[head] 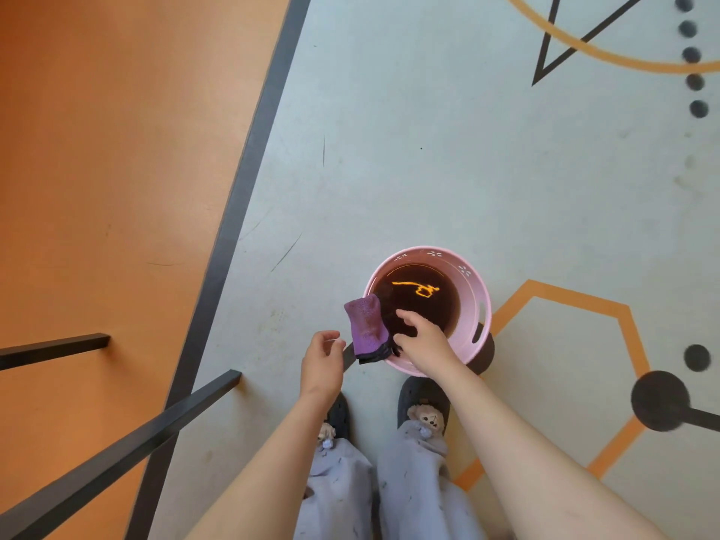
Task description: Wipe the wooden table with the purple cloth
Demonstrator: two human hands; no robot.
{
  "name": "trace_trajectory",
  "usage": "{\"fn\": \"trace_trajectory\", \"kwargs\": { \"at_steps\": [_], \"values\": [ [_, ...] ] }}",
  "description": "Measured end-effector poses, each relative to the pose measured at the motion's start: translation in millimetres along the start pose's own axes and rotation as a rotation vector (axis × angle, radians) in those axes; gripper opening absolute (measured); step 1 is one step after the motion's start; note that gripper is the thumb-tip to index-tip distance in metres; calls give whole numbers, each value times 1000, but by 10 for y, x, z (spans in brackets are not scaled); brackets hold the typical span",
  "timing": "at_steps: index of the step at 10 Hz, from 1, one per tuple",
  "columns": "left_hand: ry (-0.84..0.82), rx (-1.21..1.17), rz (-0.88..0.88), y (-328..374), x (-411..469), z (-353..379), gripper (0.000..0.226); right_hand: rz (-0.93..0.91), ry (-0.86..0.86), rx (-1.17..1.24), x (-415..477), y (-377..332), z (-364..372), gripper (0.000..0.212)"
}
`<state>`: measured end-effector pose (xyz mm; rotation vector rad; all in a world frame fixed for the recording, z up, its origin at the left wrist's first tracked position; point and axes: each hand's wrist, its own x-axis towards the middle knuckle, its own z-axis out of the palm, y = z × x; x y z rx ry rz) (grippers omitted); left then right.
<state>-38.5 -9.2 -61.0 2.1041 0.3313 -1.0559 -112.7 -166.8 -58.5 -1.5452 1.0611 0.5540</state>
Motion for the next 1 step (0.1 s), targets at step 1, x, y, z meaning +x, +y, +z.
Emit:
{"fn": "trace_trajectory", "kwargs": {
  "at_steps": [1],
  "values": [
    [-5, 48, 44, 368, -320, -151, 23, 1, -21, -86, -271, -300, -213, 45]
  ]
}}
